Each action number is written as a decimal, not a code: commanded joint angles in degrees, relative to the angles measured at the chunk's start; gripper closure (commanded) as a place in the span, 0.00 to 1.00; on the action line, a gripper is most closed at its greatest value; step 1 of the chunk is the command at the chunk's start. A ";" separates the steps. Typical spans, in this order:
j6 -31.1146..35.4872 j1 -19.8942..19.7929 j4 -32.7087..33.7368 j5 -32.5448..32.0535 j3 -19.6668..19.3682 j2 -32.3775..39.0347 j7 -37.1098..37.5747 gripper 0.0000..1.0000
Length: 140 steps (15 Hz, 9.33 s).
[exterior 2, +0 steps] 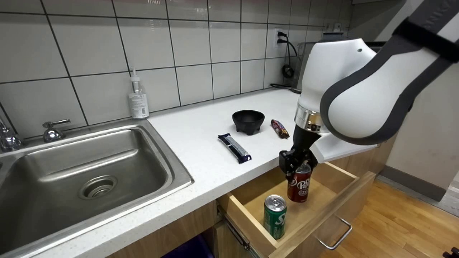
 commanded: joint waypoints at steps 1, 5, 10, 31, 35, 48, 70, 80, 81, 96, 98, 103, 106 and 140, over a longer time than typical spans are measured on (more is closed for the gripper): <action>2.06 3.35 0.39 -3.91 -3.36 1.81 4.85 0.62; 3.53 6.01 1.06 -4.22 -5.65 4.87 6.91 0.62; 4.97 8.61 1.66 -2.90 -7.50 7.25 7.29 0.62; 4.16 10.56 3.53 -1.76 -9.58 8.52 6.82 0.00; 3.99 9.74 2.68 -1.24 -8.66 6.50 5.77 0.00; 3.57 6.80 -3.61 -0.57 -4.75 -6.75 3.94 0.00; -0.60 -5.74 0.76 6.72 -2.54 -12.85 3.42 0.00; -1.52 -5.53 2.11 5.59 -2.41 -12.05 5.67 0.00; -1.98 -5.47 2.90 5.85 -2.38 -11.63 6.61 0.00; -14.29 -6.89 17.29 2.60 -6.41 -5.61 24.40 0.00; -15.50 -7.09 18.75 2.36 -6.96 -4.80 25.19 0.00; -18.68 -7.97 21.91 3.52 -7.49 -2.79 23.11 0.00; -18.56 -8.83 23.36 3.70 -7.93 -1.52 21.55 0.00; -10.14 -7.86 31.89 -1.88 -13.00 12.25 18.93 0.00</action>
